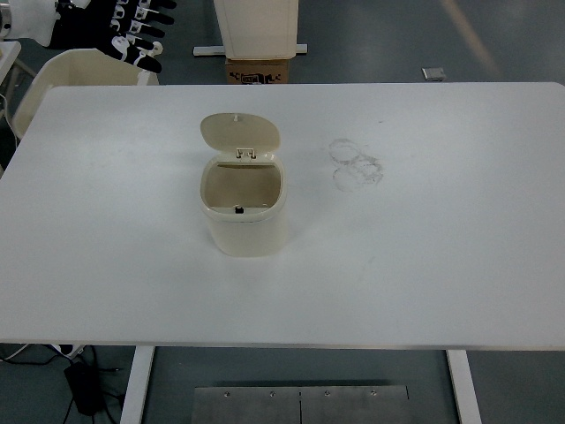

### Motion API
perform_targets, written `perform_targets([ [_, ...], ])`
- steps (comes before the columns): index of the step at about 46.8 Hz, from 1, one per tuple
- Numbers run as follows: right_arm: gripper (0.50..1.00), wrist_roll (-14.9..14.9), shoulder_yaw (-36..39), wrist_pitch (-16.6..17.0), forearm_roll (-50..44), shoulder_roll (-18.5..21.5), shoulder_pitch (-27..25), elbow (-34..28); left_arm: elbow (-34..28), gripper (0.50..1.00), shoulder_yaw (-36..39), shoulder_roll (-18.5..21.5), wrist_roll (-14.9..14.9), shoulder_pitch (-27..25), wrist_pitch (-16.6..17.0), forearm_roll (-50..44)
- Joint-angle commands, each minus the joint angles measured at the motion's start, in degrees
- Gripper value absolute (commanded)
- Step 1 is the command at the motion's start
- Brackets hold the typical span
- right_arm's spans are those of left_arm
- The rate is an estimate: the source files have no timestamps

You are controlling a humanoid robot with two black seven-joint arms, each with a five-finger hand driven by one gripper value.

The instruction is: Close trash bin

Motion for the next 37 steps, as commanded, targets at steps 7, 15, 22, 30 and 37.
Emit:
perform_targets([
  [7,0.993,0.0,0.0,0.0,0.0,0.0,0.0,0.0,0.4,1.000,-0.1,-1.4,0.9,-1.7,-3.8,2.9],
  [15,0.993,0.0,0.0,0.0,0.0,0.0,0.0,0.0,0.6,1.000,0.0,-3.7,1.0,-1.9,-3.8,4.0],
  [22,0.993,0.0,0.0,0.0,-0.1,0.0,0.0,0.0,0.7,1.000,-0.1,-7.1,0.9,-2.9,-3.8,10.7],
  [30,0.993,0.0,0.0,0.0,0.0,0.0,0.0,0.0,0.7,1.000,0.0,-10.8,1.0,-4.6,-3.8,13.0],
  [37,0.993,0.0,0.0,0.0,-0.1,0.0,0.0,0.0,0.5,1.000,0.0,-13.9,1.0,-5.2,-3.8,15.4],
])
